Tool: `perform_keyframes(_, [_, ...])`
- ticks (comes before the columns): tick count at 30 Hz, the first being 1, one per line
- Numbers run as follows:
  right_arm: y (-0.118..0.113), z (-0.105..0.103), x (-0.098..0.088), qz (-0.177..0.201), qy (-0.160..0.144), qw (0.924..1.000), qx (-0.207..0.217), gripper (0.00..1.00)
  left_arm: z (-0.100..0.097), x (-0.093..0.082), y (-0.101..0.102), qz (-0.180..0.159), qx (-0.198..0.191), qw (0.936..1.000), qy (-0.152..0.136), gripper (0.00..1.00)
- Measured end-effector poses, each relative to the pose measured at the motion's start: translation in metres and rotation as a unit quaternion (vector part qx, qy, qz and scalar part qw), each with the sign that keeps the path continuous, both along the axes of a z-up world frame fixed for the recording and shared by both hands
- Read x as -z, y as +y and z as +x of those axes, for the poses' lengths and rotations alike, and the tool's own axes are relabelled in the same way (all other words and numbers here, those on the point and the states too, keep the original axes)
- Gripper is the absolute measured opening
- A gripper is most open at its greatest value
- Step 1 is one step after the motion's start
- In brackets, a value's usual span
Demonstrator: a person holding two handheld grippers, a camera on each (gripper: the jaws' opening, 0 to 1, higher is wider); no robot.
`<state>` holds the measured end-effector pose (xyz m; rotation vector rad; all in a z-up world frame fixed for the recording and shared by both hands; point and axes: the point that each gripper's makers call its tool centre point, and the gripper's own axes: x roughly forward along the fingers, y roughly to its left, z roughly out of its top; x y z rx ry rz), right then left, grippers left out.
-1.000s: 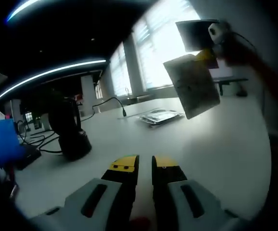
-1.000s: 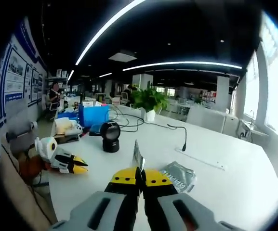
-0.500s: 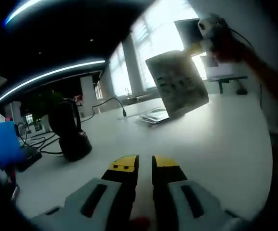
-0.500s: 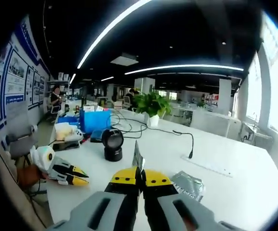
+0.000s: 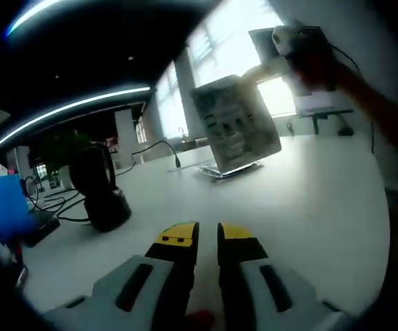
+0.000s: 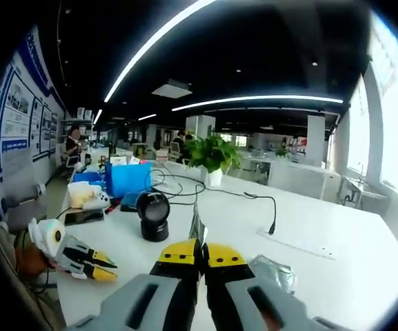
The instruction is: Clip sheet goods on table flip sheet goods clip sheet goods scan sheet goods put sheet goods back to table
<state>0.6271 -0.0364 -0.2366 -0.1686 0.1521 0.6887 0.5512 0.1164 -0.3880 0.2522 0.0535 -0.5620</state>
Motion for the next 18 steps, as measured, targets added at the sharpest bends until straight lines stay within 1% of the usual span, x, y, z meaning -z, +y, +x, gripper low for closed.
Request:
perform_keyframes(5, [0.013,0.011,0.0,-0.009,-0.013,0.9998,0.011,0.0,0.0,0.0,-0.001,0.0,0.002,1.0,-0.001,0.04])
perform_keyframes(9, [0.02,0.021,0.006,-0.012,-0.017,0.9997,0.015,0.0,-0.001,-0.001,-0.001,-0.002,0.004,1.0,-0.002,0.04])
perform_keyframes(12, [0.025,0.025,0.01,-0.004,-0.012,0.9998,0.014,0.0,-0.001,-0.001,-0.001,-0.002,0.005,1.0,-0.002,0.04])
perform_keyframes(18, [0.032,0.036,0.011,0.012,-0.018,0.9994,0.029,0.0,-0.001,-0.001,-0.001,-0.001,0.007,1.0,-0.004,0.04])
